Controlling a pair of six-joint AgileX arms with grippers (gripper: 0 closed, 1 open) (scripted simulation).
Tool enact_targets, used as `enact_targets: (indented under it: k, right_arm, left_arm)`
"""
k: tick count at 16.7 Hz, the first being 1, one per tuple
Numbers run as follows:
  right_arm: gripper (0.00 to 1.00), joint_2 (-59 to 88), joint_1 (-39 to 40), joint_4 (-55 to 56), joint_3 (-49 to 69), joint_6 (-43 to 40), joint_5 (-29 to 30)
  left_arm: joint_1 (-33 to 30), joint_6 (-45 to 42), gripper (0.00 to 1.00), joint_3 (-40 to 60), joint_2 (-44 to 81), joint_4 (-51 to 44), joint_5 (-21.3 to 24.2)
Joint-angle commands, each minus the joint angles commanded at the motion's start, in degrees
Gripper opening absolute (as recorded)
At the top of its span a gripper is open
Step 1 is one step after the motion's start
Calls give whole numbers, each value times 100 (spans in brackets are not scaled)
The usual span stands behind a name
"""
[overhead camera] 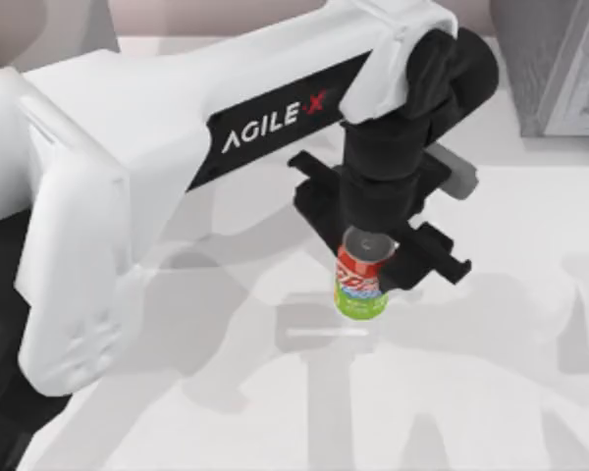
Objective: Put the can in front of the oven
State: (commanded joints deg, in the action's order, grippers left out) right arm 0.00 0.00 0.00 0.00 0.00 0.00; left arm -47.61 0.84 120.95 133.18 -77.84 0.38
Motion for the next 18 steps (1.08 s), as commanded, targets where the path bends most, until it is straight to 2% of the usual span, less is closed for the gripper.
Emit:
enact_targets:
  k: [4,8,12,18]
  right_arm:
    - [100,0,0,0,0,0,0]
    - [100,0,0,0,0,0,0]
    - [100,0,0,0,0,0,0]
    - [100,0,0,0,0,0,0]
  left_arm:
    - [106,-19,0,-205,-109,37,-19]
    - [656,-84,0,-1179,-808,144,-76]
    - [1574,-190,0,-2654,-1971,297,-95]
    - [3289,-338,0,-5045,-3971,686,-54]
